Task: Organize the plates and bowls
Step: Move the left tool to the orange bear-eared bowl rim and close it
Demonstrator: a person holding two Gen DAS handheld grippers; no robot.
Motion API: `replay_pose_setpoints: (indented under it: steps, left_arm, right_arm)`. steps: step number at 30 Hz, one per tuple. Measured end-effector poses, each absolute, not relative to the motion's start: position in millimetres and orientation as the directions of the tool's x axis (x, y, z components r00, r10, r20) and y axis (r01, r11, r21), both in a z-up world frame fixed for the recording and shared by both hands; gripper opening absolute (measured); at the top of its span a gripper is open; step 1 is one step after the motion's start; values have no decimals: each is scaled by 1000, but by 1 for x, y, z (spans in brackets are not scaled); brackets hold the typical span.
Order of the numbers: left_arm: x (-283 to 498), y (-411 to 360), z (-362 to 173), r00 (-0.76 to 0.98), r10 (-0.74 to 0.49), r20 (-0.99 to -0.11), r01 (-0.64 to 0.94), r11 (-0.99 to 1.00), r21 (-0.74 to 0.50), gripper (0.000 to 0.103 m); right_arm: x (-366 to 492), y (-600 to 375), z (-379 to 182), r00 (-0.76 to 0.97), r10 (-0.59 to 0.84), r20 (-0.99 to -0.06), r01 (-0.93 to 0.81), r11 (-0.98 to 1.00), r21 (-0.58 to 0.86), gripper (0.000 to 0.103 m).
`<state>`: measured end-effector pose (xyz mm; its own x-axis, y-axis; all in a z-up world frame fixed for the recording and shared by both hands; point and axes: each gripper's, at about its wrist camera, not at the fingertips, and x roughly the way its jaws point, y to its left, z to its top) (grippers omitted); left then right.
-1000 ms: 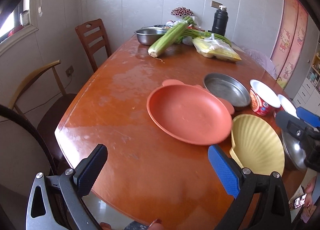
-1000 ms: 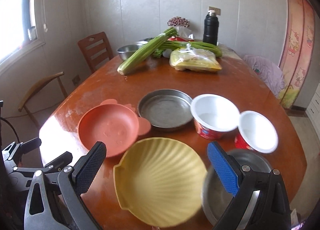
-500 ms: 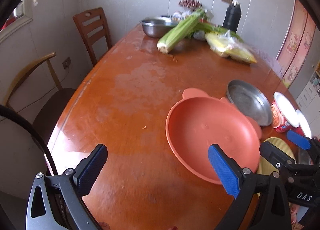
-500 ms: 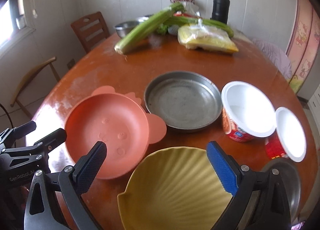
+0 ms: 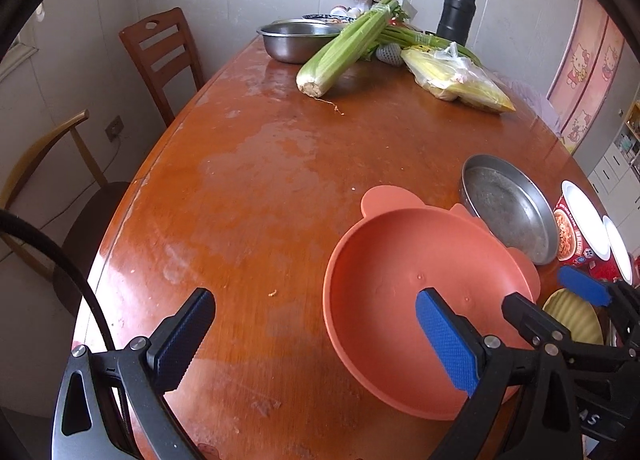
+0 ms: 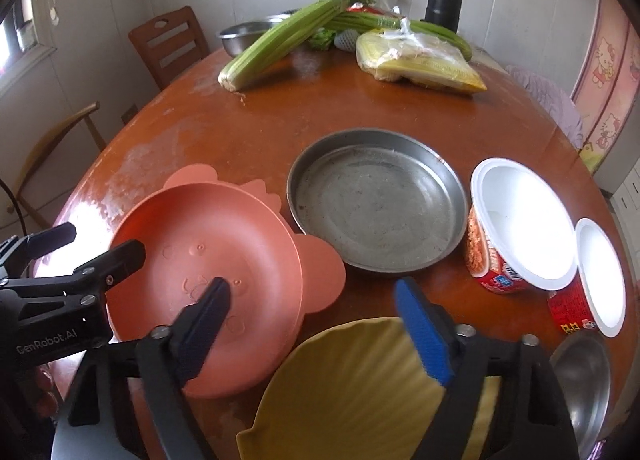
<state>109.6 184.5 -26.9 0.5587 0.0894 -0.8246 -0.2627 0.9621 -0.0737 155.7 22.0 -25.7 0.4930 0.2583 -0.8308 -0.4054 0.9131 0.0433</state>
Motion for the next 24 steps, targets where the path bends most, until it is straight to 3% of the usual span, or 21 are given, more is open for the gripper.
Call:
replay_pose_setpoints:
  steps: [6,11,16,24]
  left_arm:
    - [117,182,-29,553,72,-830,-245,966,-80,97]
    - [122,179,-34,532,36,-846,-226,969,-100,74]
    - [125,176,-39,519,-9,-855,-196,972,-129,48]
    - [117,188,-33,528,-3,-849,-229,962,-146,47]
  right_arm:
    - [159,25,-32,480,251,-841,-407,913,41,67]
    - [163,29,-35,462,259,-848,-422,905,46,53]
    - [162,35,-36,458,271,-847,-442,896,48,49]
    - [152,44,-29,438,301,-847,-478,876,64,48]
